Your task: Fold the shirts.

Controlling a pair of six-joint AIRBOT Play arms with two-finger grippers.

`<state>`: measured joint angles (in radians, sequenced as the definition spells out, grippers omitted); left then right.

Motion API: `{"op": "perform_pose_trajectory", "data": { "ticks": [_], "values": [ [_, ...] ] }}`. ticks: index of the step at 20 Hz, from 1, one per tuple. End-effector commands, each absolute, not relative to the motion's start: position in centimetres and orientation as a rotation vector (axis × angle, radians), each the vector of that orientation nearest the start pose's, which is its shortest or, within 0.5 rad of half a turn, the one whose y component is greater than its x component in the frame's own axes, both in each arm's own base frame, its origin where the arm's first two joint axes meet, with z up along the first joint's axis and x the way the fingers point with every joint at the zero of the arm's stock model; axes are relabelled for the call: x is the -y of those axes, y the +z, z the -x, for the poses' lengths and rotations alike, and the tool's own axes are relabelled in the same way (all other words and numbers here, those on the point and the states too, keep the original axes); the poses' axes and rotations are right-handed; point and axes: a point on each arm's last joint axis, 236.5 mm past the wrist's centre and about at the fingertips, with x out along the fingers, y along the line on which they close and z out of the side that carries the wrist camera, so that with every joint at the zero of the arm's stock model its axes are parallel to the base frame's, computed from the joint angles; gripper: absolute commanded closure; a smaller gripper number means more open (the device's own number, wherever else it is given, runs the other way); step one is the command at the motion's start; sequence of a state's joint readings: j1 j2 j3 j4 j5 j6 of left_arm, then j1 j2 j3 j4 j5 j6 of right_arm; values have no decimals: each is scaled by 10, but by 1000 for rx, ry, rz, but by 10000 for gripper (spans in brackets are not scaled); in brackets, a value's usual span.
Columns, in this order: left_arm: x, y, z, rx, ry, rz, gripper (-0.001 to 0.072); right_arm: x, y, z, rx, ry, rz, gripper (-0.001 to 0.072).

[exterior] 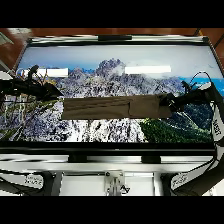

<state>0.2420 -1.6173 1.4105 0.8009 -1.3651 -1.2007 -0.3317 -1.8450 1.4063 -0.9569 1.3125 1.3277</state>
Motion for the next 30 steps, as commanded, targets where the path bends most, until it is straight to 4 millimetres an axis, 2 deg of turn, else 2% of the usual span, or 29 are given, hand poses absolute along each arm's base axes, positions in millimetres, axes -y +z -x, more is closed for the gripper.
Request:
{"op": "perform_pose_trajectory", "data": {
  "ticks": [1,2,3,6,9,10,16,19,21,25,30],
  "values": [
    [62,15,-438,-1263,-534,563,168,-4,-110,-425,-1528,258,-719,565],
    [62,15,-438,-1263,-534,564,168,-7,-104,-425,-1521,275,-733,653],
    [64,16,-439,-1260,-538,570,177,-7,-95,-427,-1503,293,-744,653],
    [84,28,-445,-1225,-585,621,393,-3,-46,-439,-1378,319,-760,654],
    [141,49,-447,-1183,-707,670,611,-6,6,-433,-1315,329,-724,654],
    [163,51,-445,-1184,-741,652,659,-9,19,-428,-1310,335,-719,654],
    [302,31,-426,-1155,-851,509,672,-21,83,-400,-1273,331,-720,654],
    [351,20,-419,-1131,-831,512,672,-27,109,-383,-1260,340,-706,654],
    [373,16,-414,-1108,-838,494,672,-32,124,-370,-1255,352,-691,654],
    [398,5,-392,-1153,-868,479,672,-38,152,-353,-1212,353,-665,654],
    [438,-11,-358,-1225,-920,517,672,-46,172,-329,-1209,366,-644,654]
  ]
}}
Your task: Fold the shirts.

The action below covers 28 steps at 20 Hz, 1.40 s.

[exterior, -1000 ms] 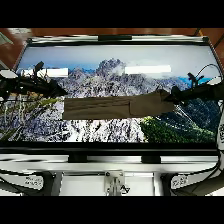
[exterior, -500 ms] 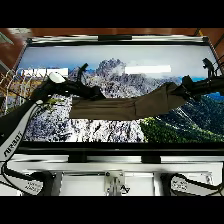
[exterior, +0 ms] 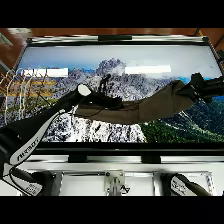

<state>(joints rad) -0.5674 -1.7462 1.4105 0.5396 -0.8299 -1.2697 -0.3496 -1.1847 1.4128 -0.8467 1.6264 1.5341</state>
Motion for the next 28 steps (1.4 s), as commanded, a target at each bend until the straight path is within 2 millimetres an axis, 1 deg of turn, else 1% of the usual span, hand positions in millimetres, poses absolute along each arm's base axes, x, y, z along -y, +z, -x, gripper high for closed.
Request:
{"op": "perform_pose_trajectory", "data": {
  "ticks": [1,3,5,6,8,9,12,13,15,17,19,20,21,23,25,28],
  "values": [
    [443,-15,-355,-1226,-920,514,673,-48,175,-324,-1213,376,-638,654],
    [452,-23,-351,-1238,-899,527,673,-55,183,-313,-1223,401,-634,654],
    [457,-31,-346,-1263,-883,541,673,-63,201,-303,-1225,447,-628,654],
    [461,-33,-343,-1272,-880,556,672,-66,212,-301,-1210,464,-620,654],
    [471,-33,-338,-1295,-884,617,672,-66,233,-303,-1158,466,-597,654],
    [479,-32,-333,-1306,-893,644,673,-66,239,-304,-1140,464,-590,654],
    [504,-23,-319,-1299,-952,679,672,-63,238,-304,-1144,447,-587,654],
    [506,-22,-321,-1282,-946,679,673,-63,238,-304,-1146,445,-585,654],
    [499,-19,-336,-1258,-922,695,674,-61,235,-302,-1159,436,-578,654],
    [479,-9,-358,-1227,-903,709,675,-52,227,-302,-1176,389,-558,654],
    [450,11,-381,-1179,-897,678,675,-46,214,-303,-1211,345,-502,654],
    [434,22,-387,-1158,-901,644,675,-48,208,-305,-1231,349,-473,654],
    [415,34,-394,-1133,-904,592,675,-56,202,-310,-1245,371,-455,654],
    [375,63,-403,-1074,-896,482,675,-78,193,-326,-1249,421,-434,654],
    [330,98,-417,-985,-851,401,675,-107,182,-342,-1254,481,-408,654],
    [259,154,-439,-849,-739,398,675,-159,155,-356,-1297,578,-357,654]
  ]
}}
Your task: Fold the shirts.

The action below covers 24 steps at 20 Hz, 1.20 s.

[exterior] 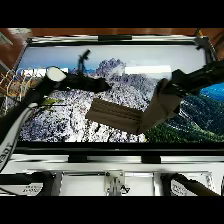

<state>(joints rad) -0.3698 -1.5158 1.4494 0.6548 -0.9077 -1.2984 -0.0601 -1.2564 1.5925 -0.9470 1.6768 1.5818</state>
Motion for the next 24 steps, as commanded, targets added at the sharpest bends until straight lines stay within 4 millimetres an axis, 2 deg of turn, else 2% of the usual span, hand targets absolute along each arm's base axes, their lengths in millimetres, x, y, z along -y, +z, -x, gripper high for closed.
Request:
{"op": "perform_pose_trajectory", "data": {
  "ticks": [1,4,6,8,10,13,17,18,19,20,22,23,24],
  "values": [
    [236,173,-444,-804,-706,409,674,-177,144,-360,-1313,607,-341,654],
    [177,215,-445,-707,-623,425,675,-229,103,-368,-1374,673,-305,654],
    [150,232,-437,-675,-588,425,674,-261,75,-371,-1409,712,-304,654],
    [135,245,-427,-659,-572,419,674,-293,50,-375,-1430,745,-333,654],
    [130,253,-418,-653,-571,410,674,-322,32,-380,-1431,774,-400,654],
    [132,255,-410,-660,-585,401,674,-355,25,-394,-1398,802,-543,654],
    [133,255,-409,-663,-587,400,674,-372,23,-407,-1367,801,-657,647],
    [133,255,-409,-663,-587,400,674,-373,18,-407,-1382,790,-673,530],
    [132,255,-409,-663,-586,401,674,-376,16,-405,-1397,785,-687,263],
    [132,254,-410,-664,-586,401,674,-380,15,-402,-1398,800,-679,158],
    [132,252,-411,-669,-586,403,674,-377,17,-397,-1408,821,-653,158],
    [132,252,-411,-669,-585,402,674,-365,15,-394,-1431,817,-620,158],
    [132,252,-411,-669,-585,402,674,-344,12,-393,-1458,792,-561,158]
  ]
}}
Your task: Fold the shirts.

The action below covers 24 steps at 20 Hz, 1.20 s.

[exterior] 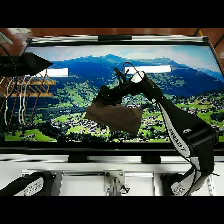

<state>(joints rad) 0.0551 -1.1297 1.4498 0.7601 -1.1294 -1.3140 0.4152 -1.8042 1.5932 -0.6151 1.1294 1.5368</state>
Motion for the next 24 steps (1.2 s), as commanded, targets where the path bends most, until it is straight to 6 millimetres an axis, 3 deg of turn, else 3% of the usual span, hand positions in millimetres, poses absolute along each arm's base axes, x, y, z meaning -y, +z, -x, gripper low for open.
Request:
{"op": "perform_pose_trajectory", "data": {
  "ticks": [1,5,6,8,9,10,13,16,22,23,24],
  "values": [
    [132,252,-411,-669,-586,402,674,-317,8,-393,-1488,740,-498,158],
    [131,250,-411,-672,-578,393,674,-156,-2,-388,-1621,373,-220,158],
    [130,250,-411,-672,-578,394,674,-126,-1,-379,-1668,320,-222,157],
    [130,250,-411,-672,-578,394,673,-101,-6,-358,-1725,303,-341,157],
    [130,250,-411,-672,-578,394,674,-98,-14,-347,-1730,308,-413,141],
    [130,250,-411,-672,-578,394,674,-100,-22,-339,-1720,318,-475,34],
    [130,250,-411,-672,-577,394,673,-124,-53,-329,-1652,376,-614,34],
    [130,251,-411,-672,-578,395,674,-144,-81,-333,-1579,360,-703,34],
    [130,251,-411,-675,-574,406,673,-169,-105,-341,-1556,356,-754,47],
    [130,251,-411,-675,-574,406,674,-175,-107,-342,-1555,365,-758,172],
    [130,251,-411,-675,-574,406,673,-180,-106,-343,-1542,386,-749,438]
  ]
}}
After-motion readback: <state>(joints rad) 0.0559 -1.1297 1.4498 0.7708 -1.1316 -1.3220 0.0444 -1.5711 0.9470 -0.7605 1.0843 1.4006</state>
